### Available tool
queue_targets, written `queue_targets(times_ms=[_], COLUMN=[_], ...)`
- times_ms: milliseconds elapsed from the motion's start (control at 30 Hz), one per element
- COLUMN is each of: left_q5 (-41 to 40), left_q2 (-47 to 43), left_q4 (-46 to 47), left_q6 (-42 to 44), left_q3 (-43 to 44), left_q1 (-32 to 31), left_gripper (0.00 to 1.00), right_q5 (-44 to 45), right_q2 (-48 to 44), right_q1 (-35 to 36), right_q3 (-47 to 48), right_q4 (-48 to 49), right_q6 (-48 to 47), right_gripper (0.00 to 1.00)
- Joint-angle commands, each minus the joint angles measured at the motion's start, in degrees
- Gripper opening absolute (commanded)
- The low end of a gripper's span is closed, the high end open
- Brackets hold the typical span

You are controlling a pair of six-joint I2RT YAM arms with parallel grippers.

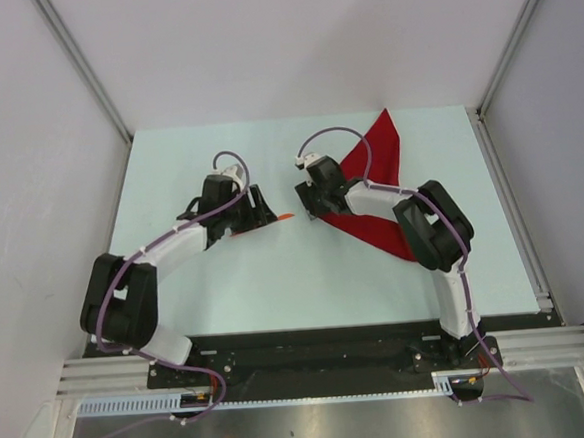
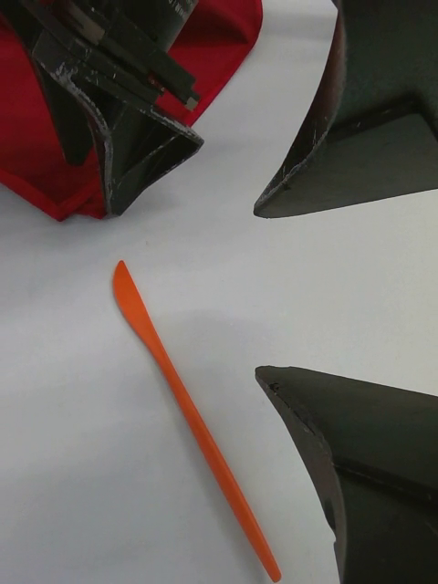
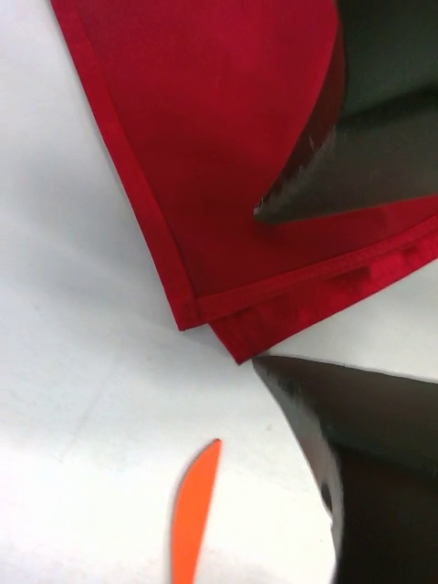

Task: Fold the napkin, place the utensils inside, and roll it up
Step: Fold the napkin

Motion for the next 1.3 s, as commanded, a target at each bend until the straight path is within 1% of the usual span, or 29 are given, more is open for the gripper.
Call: queue_targets(times_ms=[0,133,167,233,267,333,367,433,467,567,700,767,800,900,933,967,1000,1033,1067,1133,1167,1233,1267], left_q5=[1.22,1.31,1.31,1.57,1.66,1.75,1.75,1.92,2.01,2.28,2.36,2.28,2.19,1.75,1.57,1.23,0.44,0.17,-0.01,-0.18,-0.27,-0.27,-0.1], left_q2=[-3.72,-4.69,-4.69,-4.78,-4.78,-4.78,-4.78,-4.78,-4.86,-5.04,-5.13,-5.04,-5.04,-4.86,-4.69,-4.69,-4.77,-4.95,-4.95,-5.04,-4.95,-4.86,-4.69], left_q4=[0.93,0.84,0.84,0.93,1.02,0.93,1.1,1.28,1.37,1.37,1.37,1.19,1.19,0.84,0.67,0.14,-0.04,-0.13,-0.13,-0.13,0.05,0.31,0.49], left_q6=[-0.85,-0.94,-0.94,-0.94,-0.94,-0.86,-1.03,-1.03,-1.03,-1.2,-1.21,-1.12,-1.2,-0.94,-0.59,-0.42,-0.24,0.02,0.02,0.11,0.11,0.03,0.02], left_q3=[-0.4,-0.32,-0.32,-0.32,-0.32,-0.32,-0.49,-0.67,-0.75,-0.84,-0.84,-0.84,-0.93,-0.76,-0.67,-0.58,-0.49,-0.49,-0.49,-0.67,-0.75,-1.02,-1.11], left_q1=[0.59,0.76,0.85,0.94,1.03,1.11,1.46,1.9,2.08,2.52,2.87,3.13,3.22,3.4,3.4,3.4,3.4,3.31,3.31,3.22,3.22,2.87,2.78], left_gripper=[0.71,0.71,0.71,0.71,0.71,0.71,0.71,0.71,0.71,0.71,0.71,0.71,0.71,0.71,0.71,0.71,0.71,0.71,0.71,0.71,0.72,0.72,0.72], right_q5=[2.34,3.48,3.49,3.4,3.14,2.34,1.91,1.29,1.2,1.2,-1.25,-2.66,-2.93,-4.07,-4.16,-6.16,-6.36,-6.53,-5.84,-4.78,-1.73,0.14,1.8], right_q2=[2.29,2.12,1.94,1.94,2.2,2.46,2.55,3.34,3.69,5.36,7.82,9.67,10.28,11.52,11.26,9.69,8.19,6.44,2.24,-2.87,-8.64,-14.38,-16.84], right_q1=[0.09,0.35,0.53,0.88,1.05,1.58,1.76,2.63,2.9,3.69,4.13,4.3,4.31,4.4,4.31,4.31,4.31,4.31,4.22,4.22,4.31,3.96,3.69], right_q3=[2.06,0.75,0.48,0.22,0.22,0.39,0.65,1.09,1.36,3.37,7.67,9.7,10.58,13.66,14.19,14.1,13.84,12.45,11.39,8.32,4.73,0.24,-3.96], right_q4=[-0.8,-1.15,-1.06,-0.98,-1.06,-1.06,-0.89,-0.28,0.08,0.69,2.19,2.45,2.45,2.28,1.67,1.49,1.22,0.44,-0.27,-2.72,-3.86,-8.33,-10.1], right_q6=[-1.63,-1.71,-1.71,-1.71,-1.71,-1.71,-1.02,0.21,1.78,4.34,9.96,10.94,11.72,12.7,12.96,12.96,12.88,12.44,12.35,12.7,13.05,13.75,15.41], right_gripper=[0.58,0.47,0.41,0.35,0.29,0.23,0.19,0.15,0.1,0.06,0.05,0.06,0.07,0.19,0.33,0.43,0.52,0.66,0.7,0.76,0.78,0.8,0.81])
